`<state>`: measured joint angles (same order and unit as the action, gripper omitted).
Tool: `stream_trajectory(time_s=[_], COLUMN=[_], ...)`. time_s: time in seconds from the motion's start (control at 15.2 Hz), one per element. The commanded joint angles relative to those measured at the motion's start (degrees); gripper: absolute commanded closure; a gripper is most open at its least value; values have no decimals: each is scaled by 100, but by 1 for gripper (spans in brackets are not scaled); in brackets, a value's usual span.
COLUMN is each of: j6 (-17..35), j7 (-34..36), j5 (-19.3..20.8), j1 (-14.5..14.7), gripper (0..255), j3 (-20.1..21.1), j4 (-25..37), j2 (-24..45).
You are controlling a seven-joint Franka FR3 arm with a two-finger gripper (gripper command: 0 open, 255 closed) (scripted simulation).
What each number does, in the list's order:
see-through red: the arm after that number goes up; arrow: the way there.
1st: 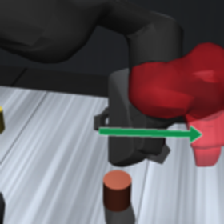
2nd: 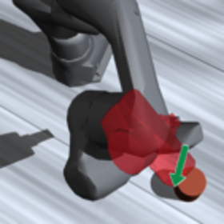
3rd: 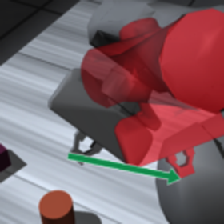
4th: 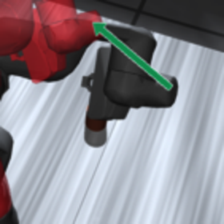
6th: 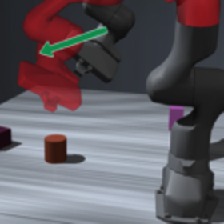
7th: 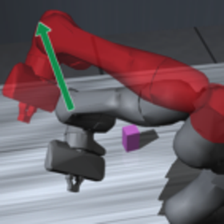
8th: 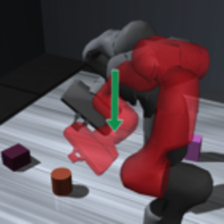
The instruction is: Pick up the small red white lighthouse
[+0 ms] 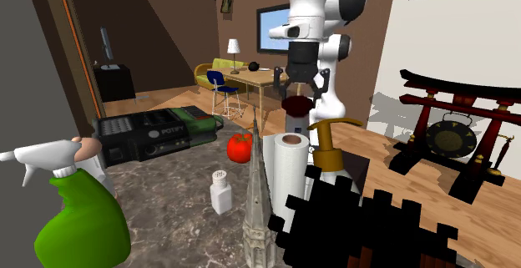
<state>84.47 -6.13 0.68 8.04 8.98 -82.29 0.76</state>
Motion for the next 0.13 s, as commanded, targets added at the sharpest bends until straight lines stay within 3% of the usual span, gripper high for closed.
stream_trajectory(time_s=[0.0,0.07], j6=[-112,-113], j7=[-4,-3], j5=[10,10], j1=[-1,-1], gripper=[255,255], j3=[-1,-1], j4=[170,172], j2=[60,62])
